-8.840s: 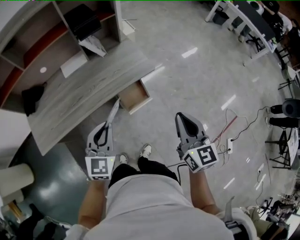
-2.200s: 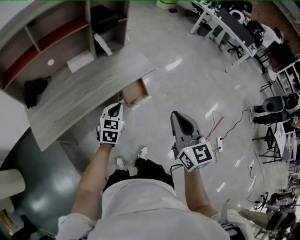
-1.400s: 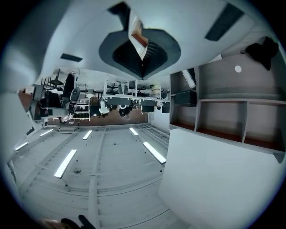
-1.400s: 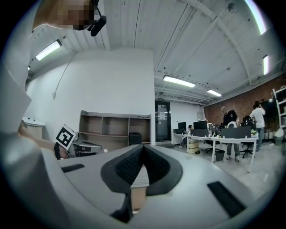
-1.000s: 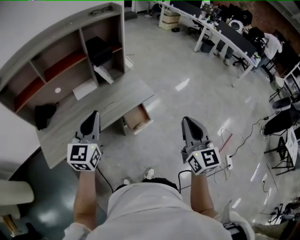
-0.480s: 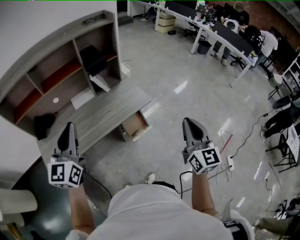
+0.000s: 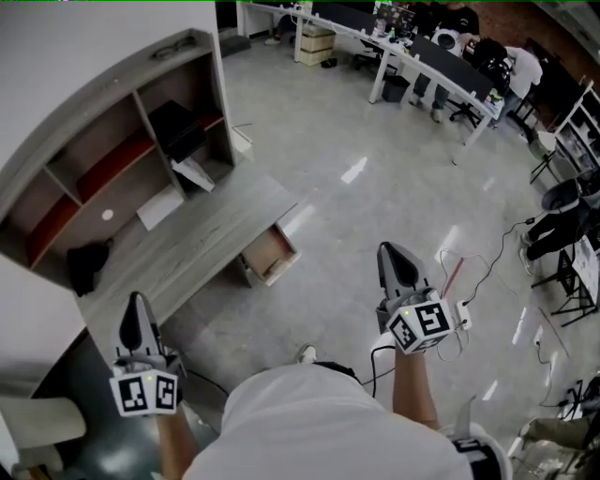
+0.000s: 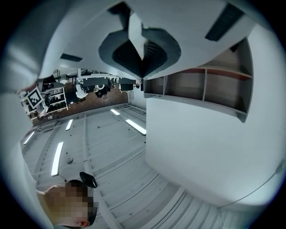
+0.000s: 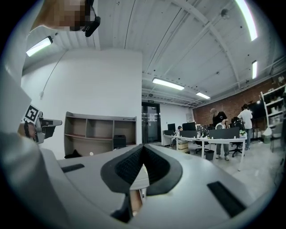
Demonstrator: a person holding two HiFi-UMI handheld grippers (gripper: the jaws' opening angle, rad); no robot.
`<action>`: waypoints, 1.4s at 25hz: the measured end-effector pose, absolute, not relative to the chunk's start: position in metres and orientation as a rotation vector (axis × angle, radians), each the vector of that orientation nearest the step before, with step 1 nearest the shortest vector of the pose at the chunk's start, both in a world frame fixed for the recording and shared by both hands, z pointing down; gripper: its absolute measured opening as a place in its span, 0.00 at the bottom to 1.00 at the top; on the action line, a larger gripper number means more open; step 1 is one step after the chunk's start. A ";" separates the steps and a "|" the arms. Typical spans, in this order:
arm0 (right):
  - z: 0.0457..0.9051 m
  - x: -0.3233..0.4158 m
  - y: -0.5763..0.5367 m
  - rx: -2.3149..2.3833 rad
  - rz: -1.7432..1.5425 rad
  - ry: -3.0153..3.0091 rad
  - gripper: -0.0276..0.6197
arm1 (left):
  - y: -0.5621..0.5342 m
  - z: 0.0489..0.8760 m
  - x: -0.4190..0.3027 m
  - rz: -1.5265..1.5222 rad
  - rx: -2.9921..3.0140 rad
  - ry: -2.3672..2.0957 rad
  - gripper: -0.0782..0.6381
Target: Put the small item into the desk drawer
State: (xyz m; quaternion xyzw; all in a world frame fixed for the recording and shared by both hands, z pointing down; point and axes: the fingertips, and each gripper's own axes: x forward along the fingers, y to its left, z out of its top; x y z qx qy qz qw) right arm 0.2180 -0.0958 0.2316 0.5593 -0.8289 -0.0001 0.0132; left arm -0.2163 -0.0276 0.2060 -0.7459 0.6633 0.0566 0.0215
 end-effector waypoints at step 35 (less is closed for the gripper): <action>0.244 0.076 -0.021 1.595 -0.096 -2.581 0.08 | 0.030 0.235 -0.273 0.157 -2.401 1.983 0.13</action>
